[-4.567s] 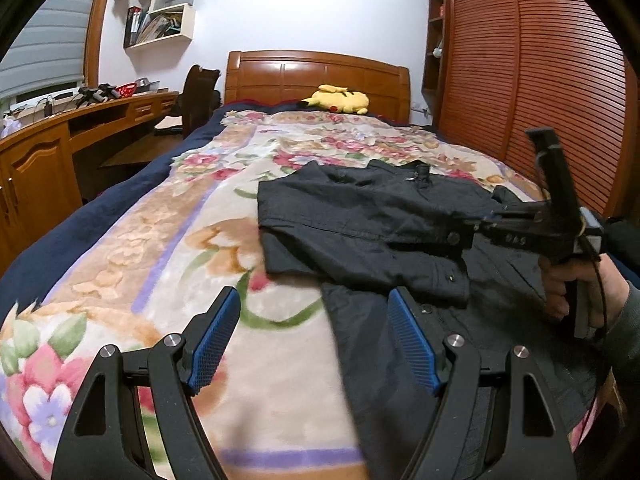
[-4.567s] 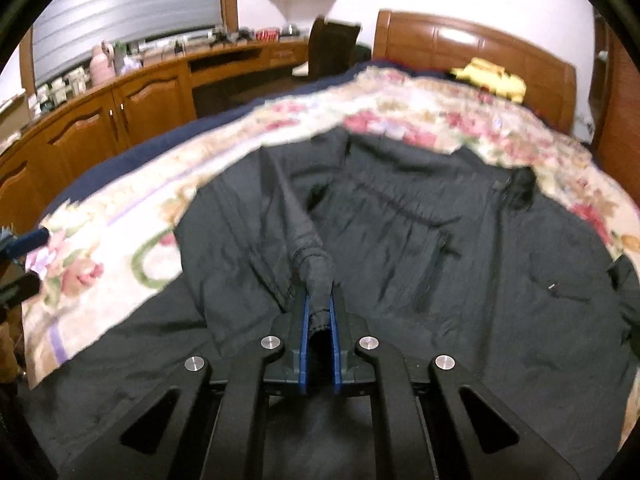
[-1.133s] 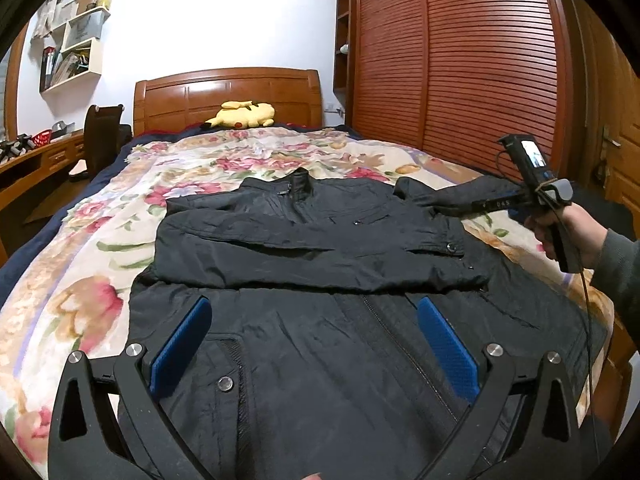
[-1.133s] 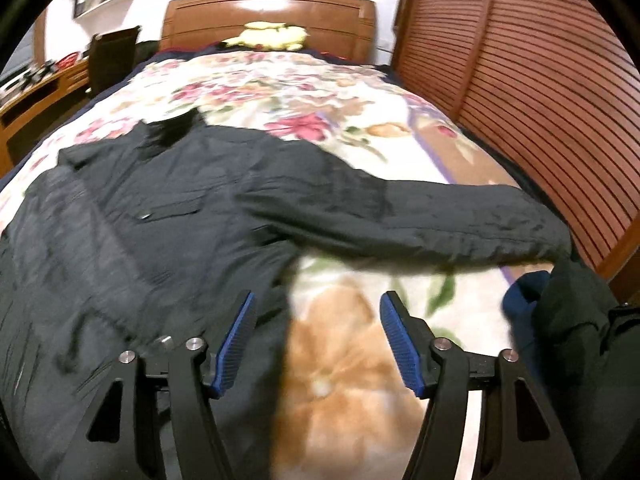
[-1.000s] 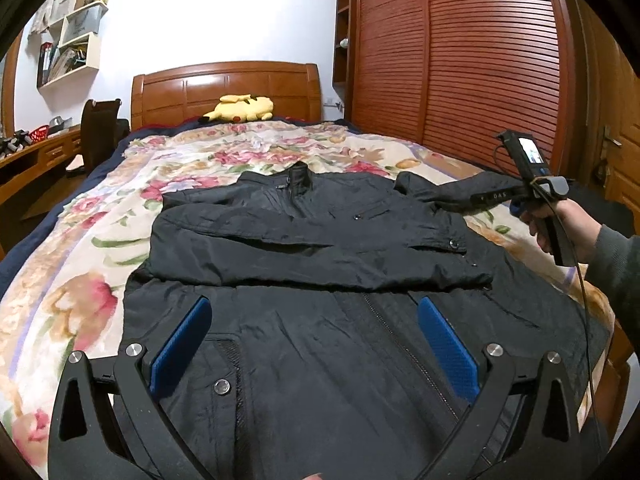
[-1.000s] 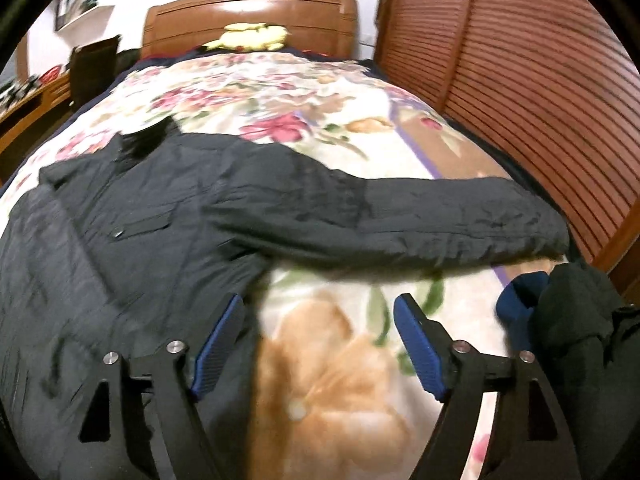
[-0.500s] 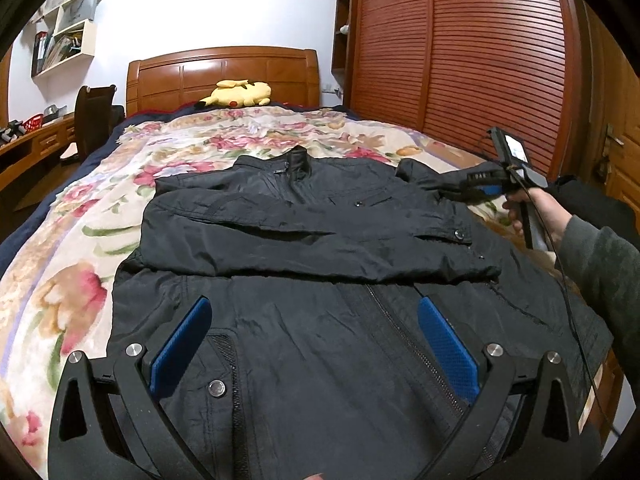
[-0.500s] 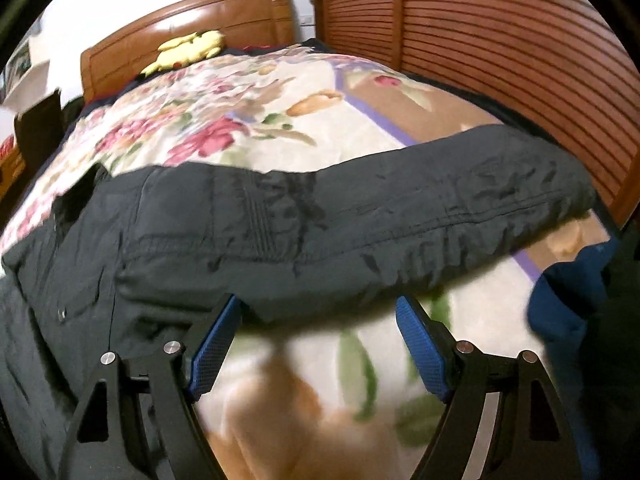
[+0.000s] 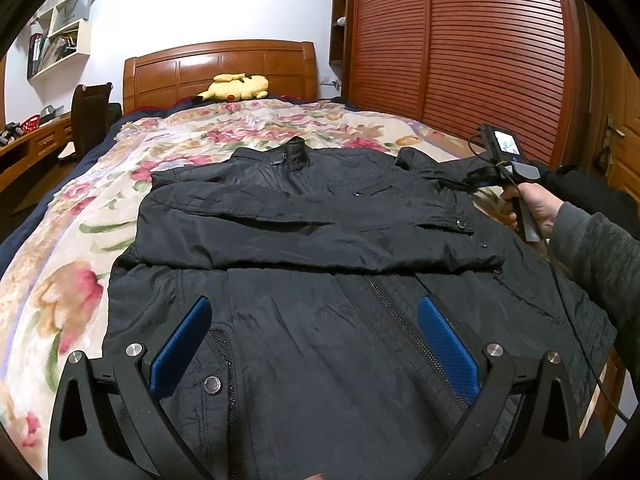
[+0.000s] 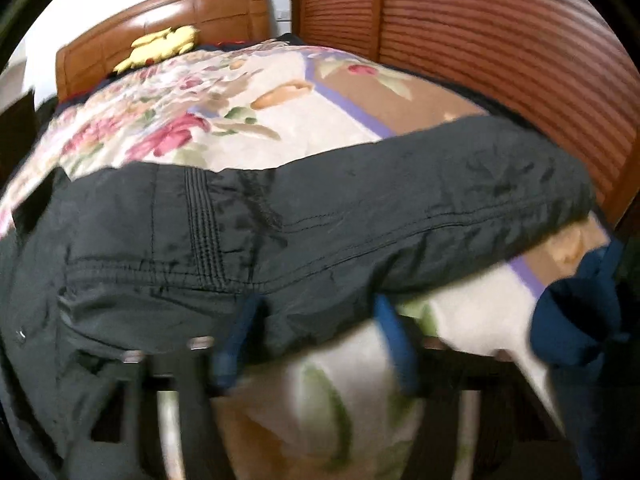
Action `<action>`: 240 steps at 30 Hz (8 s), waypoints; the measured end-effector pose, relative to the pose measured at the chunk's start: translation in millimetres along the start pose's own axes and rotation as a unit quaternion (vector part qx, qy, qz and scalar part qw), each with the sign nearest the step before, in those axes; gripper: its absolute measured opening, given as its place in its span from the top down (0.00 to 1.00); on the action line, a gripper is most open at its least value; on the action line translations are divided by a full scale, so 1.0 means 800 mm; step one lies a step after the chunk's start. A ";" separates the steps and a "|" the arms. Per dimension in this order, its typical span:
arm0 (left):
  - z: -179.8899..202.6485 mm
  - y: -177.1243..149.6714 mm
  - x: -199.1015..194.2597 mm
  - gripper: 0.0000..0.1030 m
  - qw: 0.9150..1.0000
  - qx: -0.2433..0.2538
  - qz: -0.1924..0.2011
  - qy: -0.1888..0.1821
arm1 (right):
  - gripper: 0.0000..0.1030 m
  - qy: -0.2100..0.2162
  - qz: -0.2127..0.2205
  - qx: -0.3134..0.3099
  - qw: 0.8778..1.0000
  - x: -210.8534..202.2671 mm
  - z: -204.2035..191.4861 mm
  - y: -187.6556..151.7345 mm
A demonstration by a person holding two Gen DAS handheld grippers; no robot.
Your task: Fold large clothes
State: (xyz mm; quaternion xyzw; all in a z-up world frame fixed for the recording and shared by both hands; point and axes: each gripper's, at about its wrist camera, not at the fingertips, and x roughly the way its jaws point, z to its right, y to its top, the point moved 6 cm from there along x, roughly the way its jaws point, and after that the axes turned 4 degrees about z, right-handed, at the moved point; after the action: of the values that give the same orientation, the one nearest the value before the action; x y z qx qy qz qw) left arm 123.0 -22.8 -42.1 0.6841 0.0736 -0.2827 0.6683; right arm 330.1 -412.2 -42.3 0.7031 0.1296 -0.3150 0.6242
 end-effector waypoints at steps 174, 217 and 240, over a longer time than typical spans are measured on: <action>-0.029 0.001 -0.013 0.00 0.999 -0.008 0.002 0.044 | 0.40 0.206 0.077 -0.200 0.955 -0.312 -0.230 -0.204; -0.034 0.022 0.043 0.88 0.987 0.063 -0.087 0.117 | 0.40 0.230 0.050 -0.187 0.954 -0.291 -0.195 -0.215; -0.066 0.008 0.022 0.55 0.988 0.030 -0.079 0.131 | 0.40 0.225 0.053 -0.199 0.952 -0.290 -0.191 -0.215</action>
State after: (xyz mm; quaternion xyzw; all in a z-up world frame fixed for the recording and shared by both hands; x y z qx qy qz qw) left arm 156.2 22.2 -48.1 0.7272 0.2060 -0.2448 0.6073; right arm 96.0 -184.7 -35.2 0.6230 0.2892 -0.0831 0.7220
